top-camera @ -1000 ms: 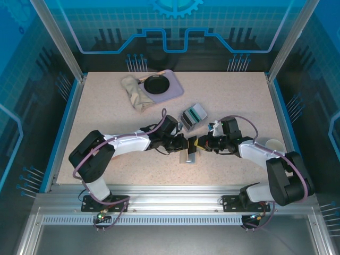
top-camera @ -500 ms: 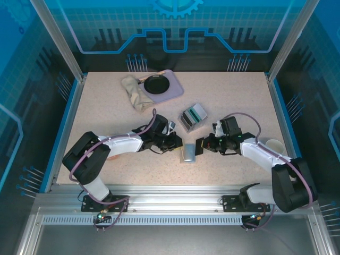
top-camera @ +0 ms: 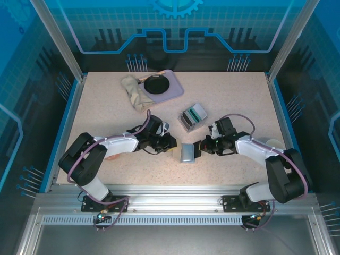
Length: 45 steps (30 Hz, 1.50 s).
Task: Put the credit cards into the card holder
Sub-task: Open the card holder at the bottom-center of the table.
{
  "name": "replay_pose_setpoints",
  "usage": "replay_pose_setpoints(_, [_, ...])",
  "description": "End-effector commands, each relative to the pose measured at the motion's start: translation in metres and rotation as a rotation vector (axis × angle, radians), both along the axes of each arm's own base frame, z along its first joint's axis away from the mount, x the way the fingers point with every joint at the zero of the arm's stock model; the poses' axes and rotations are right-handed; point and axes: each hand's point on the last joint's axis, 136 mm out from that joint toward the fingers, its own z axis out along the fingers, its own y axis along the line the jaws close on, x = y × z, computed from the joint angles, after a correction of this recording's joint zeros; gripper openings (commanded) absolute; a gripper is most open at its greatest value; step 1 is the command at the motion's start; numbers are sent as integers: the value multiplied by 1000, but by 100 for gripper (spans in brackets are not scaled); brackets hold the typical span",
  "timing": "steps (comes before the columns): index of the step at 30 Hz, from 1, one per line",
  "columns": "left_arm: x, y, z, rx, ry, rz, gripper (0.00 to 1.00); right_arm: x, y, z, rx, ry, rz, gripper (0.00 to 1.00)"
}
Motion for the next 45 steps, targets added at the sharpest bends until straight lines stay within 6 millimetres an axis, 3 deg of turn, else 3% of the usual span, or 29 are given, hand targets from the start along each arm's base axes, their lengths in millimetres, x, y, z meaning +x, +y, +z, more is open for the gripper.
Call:
replay_pose_setpoints(1, [-5,12,-8,65,11,-5,16,4,12,9,37,-14,19,1])
replay_pose_setpoints(7, [-8,24,-13,129,10,2,17,7,18,22,57,-35,25,1])
replay_pose_setpoints(13, [-9,23,-12,125,6,-4,18,4,-8,21,-151,-46,3,1])
replay_pose_setpoints(17, [-8,22,-11,123,4,-3,18,5,-16,24,-185,-71,-13,2])
replay_pose_setpoints(23, [-10,24,-15,134,11,-6,18,4,-2,29,-104,-83,15,2])
replay_pose_setpoints(39, [-12,27,-22,150,24,-1,19,-1,13,5,-85,-20,58,1])
replay_pose_setpoints(45, [-14,29,-29,159,32,4,19,1,18,17,-67,-55,67,1])
